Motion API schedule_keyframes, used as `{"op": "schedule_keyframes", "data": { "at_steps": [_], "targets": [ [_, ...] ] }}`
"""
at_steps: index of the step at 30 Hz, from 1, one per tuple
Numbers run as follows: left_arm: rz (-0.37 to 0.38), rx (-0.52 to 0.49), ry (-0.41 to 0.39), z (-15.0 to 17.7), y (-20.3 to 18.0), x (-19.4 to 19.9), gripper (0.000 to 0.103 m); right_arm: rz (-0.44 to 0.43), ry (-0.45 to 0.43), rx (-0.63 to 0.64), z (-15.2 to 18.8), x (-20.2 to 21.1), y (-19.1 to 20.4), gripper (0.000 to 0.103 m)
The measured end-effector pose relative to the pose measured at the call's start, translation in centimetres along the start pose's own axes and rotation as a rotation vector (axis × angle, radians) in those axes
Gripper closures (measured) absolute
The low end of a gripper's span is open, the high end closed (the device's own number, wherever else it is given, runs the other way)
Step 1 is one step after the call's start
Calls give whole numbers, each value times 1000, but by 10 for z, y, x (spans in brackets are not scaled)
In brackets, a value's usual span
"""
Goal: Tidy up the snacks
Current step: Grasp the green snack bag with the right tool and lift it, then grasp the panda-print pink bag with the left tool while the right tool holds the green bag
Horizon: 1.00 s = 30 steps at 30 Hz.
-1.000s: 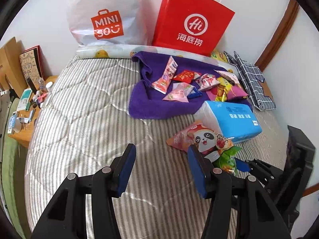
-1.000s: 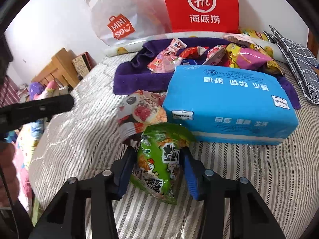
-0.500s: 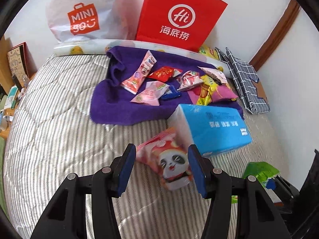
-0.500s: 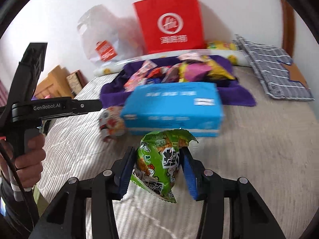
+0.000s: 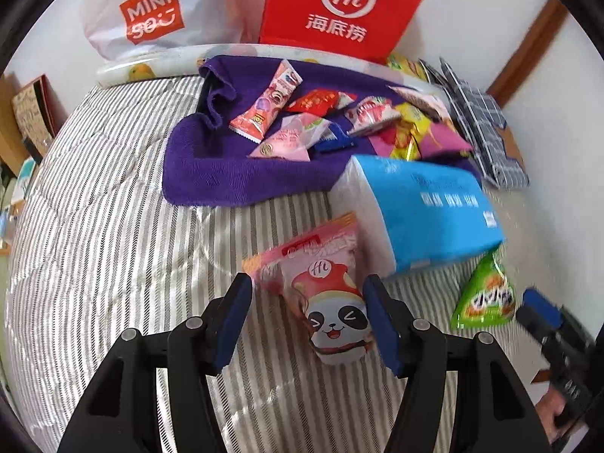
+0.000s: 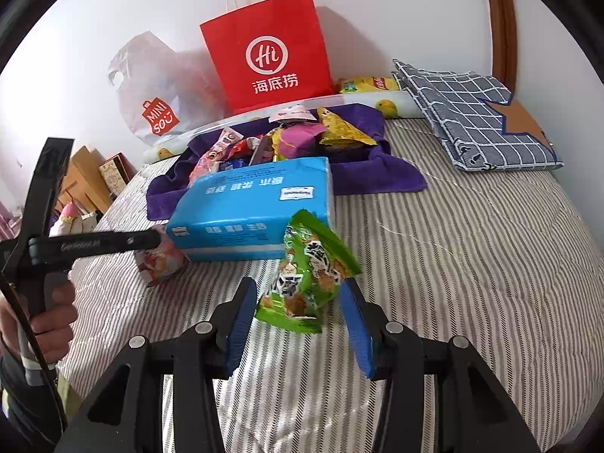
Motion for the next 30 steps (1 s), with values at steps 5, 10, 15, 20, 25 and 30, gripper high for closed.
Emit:
{"op": "schedule_keyframes", "data": {
  "at_steps": [5, 10, 15, 20, 25, 30],
  "targets": [
    [12, -20, 24, 3, -8, -10, 41, 1, 14, 3, -1, -6, -2, 59],
    [-12, -8, 26, 2, -10, -23, 41, -16, 20, -10, -5, -10, -5, 59],
    [12, 16, 54, 3, -8, -33, 40, -24, 41, -14, -12, -25, -4, 56],
    [9, 0, 50, 7, -7, -28, 55, -2, 93, 6, -8, -48, 1, 55],
    [16, -16, 37, 11, -5, -21, 60, 10, 110, -5, -2, -57, -2, 57],
    [19, -18, 28, 18, -1, -11, 61, 14, 87, 0, 0, -40, 1, 61]
  ]
}}
Point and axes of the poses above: each gripper's, at about its wrist camera, not at the fingertips, and x roughly against the way its jaws point, y to its left, z to its underside, the point moved 3 cm from there along -x, roughly the way its jaws point, and after that the axes turned 9 degrees about x, right-handed, at the moved point
